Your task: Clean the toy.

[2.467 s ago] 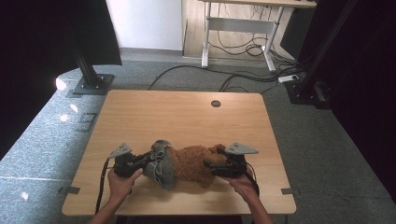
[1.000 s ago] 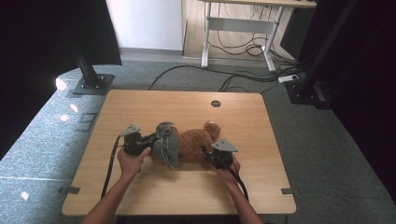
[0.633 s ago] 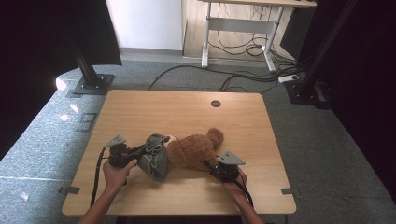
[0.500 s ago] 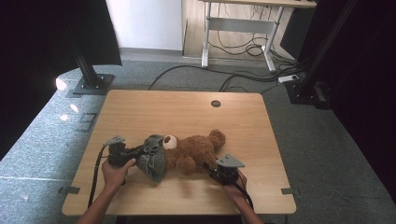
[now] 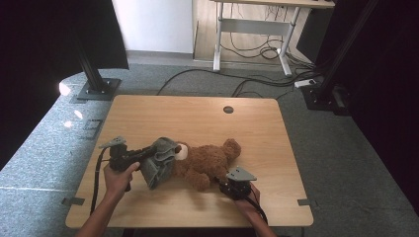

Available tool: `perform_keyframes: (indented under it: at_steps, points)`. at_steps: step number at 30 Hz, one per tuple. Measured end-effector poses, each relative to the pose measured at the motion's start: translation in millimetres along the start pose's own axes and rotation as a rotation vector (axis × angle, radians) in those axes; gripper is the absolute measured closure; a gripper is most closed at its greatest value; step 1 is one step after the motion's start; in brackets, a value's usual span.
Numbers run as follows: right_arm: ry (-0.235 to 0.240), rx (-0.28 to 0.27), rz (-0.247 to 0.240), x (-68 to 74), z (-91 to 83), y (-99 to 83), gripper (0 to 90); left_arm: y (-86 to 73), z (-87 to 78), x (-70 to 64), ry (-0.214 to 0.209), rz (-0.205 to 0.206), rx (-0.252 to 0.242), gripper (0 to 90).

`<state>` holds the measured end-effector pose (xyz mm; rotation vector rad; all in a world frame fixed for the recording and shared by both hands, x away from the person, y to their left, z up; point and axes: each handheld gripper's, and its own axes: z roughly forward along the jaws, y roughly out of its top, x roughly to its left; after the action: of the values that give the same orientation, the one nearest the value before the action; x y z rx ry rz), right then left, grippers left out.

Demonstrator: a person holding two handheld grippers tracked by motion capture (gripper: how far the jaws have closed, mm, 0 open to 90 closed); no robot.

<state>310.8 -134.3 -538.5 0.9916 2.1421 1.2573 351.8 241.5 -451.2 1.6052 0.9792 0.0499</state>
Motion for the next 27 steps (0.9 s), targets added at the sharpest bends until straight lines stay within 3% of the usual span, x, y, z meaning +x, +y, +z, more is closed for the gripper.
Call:
perform_keyframes:
  at_steps: [2, 3, 4, 5, 6, 10, 14, 18, 21, 23, 27]
  points:
    - [0.0, -0.001, -0.006, 1.2, 1.5, 0.6, 61.9, 3.0, 5.0, -6.2, -0.019, 0.008, 0.0, 77.9]
    - [-0.001, -0.003, -0.012, 1.7, 2.1, 0.7, 61.9, 10.0, 24.9, -23.9, -0.058, 0.041, 0.015, 77.9]
    - [0.0, -0.004, -0.017, 2.2, 2.7, 1.0, 61.9, 10.0, 24.9, -23.9, -0.058, 0.041, 0.015, 77.8]
    - [0.0, -0.004, -0.017, 2.2, 2.7, 1.0, 61.9, 12.2, 35.7, -30.7, -0.064, 0.059, 0.029, 77.8]
    - [0.001, -0.004, -0.017, 1.9, 2.7, 0.9, 61.7, 14.2, 55.8, -41.2, -0.073, 0.08, 0.055, 77.8]
    - [0.003, -0.006, -0.021, 0.7, 2.2, -0.1, 61.4, 8.5, 103.2, -60.6, -0.086, 0.119, 0.157, 77.7]
    - [0.004, 0.005, -0.02, -1.0, 2.0, -1.9, 61.3, -7.8, 133.4, -76.4, -0.087, 0.178, 0.238, 77.4]
    - [0.002, 0.014, -0.013, -1.8, 0.3, -3.8, 62.2, -13.6, 126.6, -74.5, -0.063, 0.203, 0.229, 77.4]
    - [0.001, 0.014, -0.013, -1.5, 0.4, -3.7, 62.9, -16.9, 109.3, -63.5, -0.02, 0.199, 0.204, 77.6]
    - [0.003, 0.017, -0.005, -2.3, 0.3, -3.7, 63.1, -19.3, 93.0, -50.2, 0.034, 0.19, 0.182, 77.8]
    - [0.022, 0.01, 0.02, -4.0, 0.1, -3.7, 63.3, -24.1, 75.5, -34.0, 0.023, 0.15, 0.161, 78.2]
